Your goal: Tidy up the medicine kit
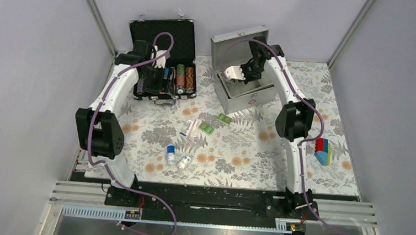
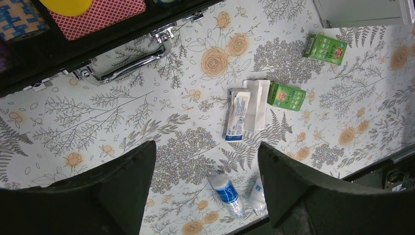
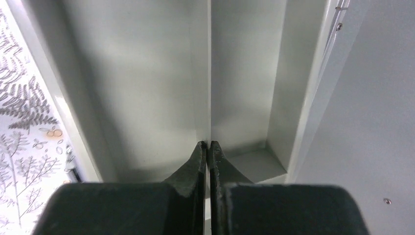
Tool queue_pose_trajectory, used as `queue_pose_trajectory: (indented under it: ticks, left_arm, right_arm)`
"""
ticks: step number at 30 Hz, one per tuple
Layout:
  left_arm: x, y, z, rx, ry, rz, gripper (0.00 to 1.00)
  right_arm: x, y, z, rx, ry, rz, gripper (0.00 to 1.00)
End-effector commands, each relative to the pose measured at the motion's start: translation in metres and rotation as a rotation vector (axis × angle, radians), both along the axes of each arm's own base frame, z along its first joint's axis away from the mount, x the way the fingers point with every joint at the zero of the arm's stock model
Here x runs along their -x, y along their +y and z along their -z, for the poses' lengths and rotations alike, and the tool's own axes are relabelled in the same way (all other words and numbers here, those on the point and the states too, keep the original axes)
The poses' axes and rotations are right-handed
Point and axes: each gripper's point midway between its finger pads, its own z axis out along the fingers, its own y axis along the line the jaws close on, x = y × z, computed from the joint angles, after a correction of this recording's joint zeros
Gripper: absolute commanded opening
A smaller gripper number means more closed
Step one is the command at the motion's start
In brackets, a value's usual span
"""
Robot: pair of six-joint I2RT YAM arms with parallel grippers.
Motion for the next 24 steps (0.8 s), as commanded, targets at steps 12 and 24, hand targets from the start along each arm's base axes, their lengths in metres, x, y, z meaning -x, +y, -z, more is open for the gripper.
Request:
queue_pose_trajectory:
  ticks: [12,24]
  left_arm:
    - [0.003,0.004,-0.019,-0.019,-0.08,0.002,0.76]
    - [0.001,0.001,-0.018,-0.009,-0.069,0.007,0.76]
  right_arm:
    - [-0.01,0.018,0.027,-0.034,0.025,0.105,0.05]
    - [0.016,0.041,0.015,-0.249,0.197,0.159,0.0]
